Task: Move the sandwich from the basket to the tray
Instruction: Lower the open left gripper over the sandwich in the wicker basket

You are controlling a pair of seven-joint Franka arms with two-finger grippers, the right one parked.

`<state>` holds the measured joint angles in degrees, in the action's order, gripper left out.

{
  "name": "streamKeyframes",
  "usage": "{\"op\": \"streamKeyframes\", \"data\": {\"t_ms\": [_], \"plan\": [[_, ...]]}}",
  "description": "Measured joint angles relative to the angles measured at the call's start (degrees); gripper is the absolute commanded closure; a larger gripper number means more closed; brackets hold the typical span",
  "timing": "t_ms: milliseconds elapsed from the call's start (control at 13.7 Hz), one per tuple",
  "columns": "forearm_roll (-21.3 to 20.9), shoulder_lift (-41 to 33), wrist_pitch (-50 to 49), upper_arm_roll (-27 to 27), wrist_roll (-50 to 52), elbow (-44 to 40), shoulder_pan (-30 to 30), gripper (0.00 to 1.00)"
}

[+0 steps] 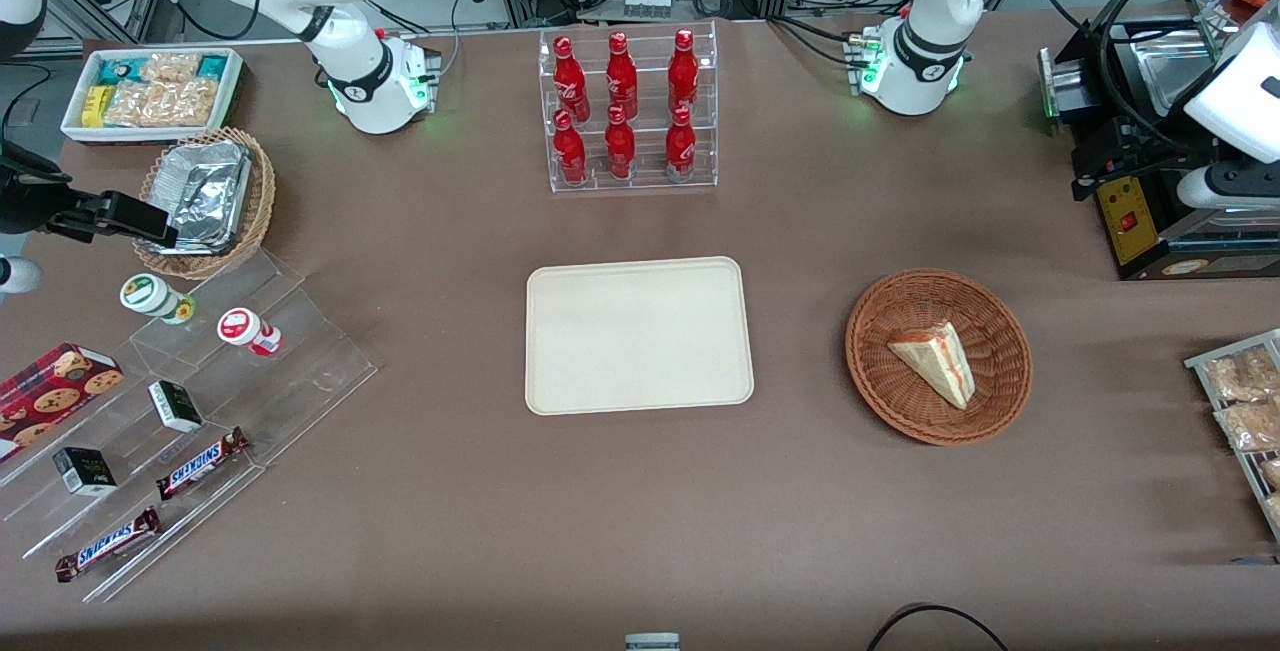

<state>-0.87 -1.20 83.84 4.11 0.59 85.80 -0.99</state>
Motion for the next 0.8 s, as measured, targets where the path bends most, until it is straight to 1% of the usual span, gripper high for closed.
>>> {"op": "streamKeyframes", "data": {"t_ms": [512, 659, 805], "plan": [[-0.08, 1.07, 0.49, -0.1, 0.03, 0.86, 0.0, 0.0], [-0.09, 2.69, 3.11, -0.13, 0.56, 2.63, 0.0, 0.0], [-0.08, 3.95, 7.95, -0.14, 1.11, 6.31, 0.0, 0.0]]}}
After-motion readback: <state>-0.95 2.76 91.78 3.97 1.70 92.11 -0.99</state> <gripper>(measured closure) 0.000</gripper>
